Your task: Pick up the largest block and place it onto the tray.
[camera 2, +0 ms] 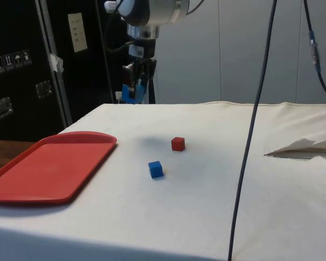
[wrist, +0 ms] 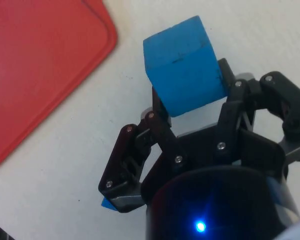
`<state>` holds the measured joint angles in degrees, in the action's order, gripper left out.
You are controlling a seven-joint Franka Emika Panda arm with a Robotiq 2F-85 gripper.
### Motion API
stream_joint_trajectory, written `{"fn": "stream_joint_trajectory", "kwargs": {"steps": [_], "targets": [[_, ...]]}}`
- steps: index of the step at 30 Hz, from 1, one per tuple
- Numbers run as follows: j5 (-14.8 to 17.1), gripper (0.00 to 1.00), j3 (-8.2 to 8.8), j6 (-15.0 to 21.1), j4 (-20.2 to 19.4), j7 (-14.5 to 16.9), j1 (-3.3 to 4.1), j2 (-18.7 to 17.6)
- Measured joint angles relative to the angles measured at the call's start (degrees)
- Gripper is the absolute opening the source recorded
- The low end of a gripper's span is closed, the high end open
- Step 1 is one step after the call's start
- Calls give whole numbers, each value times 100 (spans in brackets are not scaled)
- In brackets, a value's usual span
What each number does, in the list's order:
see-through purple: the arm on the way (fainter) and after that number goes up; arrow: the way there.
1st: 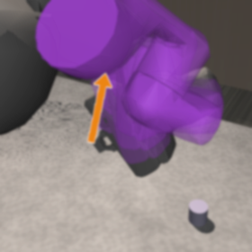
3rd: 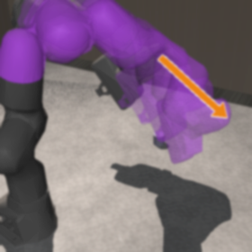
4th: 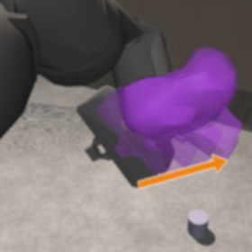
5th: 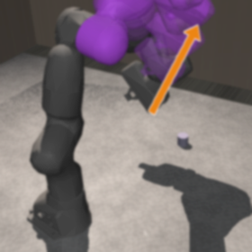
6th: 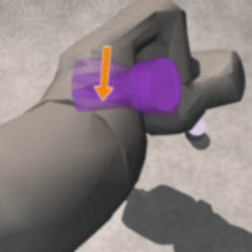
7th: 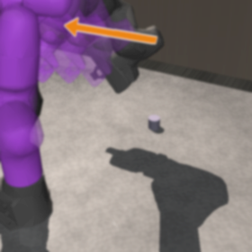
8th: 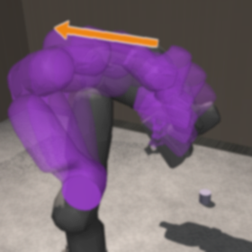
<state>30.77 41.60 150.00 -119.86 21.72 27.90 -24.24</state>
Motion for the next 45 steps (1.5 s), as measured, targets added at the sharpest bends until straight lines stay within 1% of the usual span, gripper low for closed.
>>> {"fn": "stream_joint_trajectory", "kwargs": {"steps": [2, 3, 6, 7, 13, 17, 19, 23, 25, 30, 31, 37, 45], "targets": [[-63, 0, -11, 0, 63, -69, 11, -46], [-172, 0, -34, 0, 115, -172, 17, -86], [-344, 0, -69, 0, 189, -344, 23, -126], [-344, 0, -69, 0, 189, -344, 23, -126], [-625, 0, -143, 0, 367, -636, 29, -223], [-688, 0, -189, -11, 504, -751, 29, -304], [-751, 0, -229, -23, 647, -859, 29, -401], [-768, 0, -275, -34, 785, -934, 29, -487], [-768, 0, -338, -34, 940, -1008, 29, -590], [-768, 0, -424, -40, 1192, -1129, 29, -762], [-768, 0, -424, -40, 1192, -1129, 29, -762], [-768, 0, -573, -40, 1553, -1272, 29, -991], [-768, 0, -705, -34, 1742, -1358, 34, -1152]]}}
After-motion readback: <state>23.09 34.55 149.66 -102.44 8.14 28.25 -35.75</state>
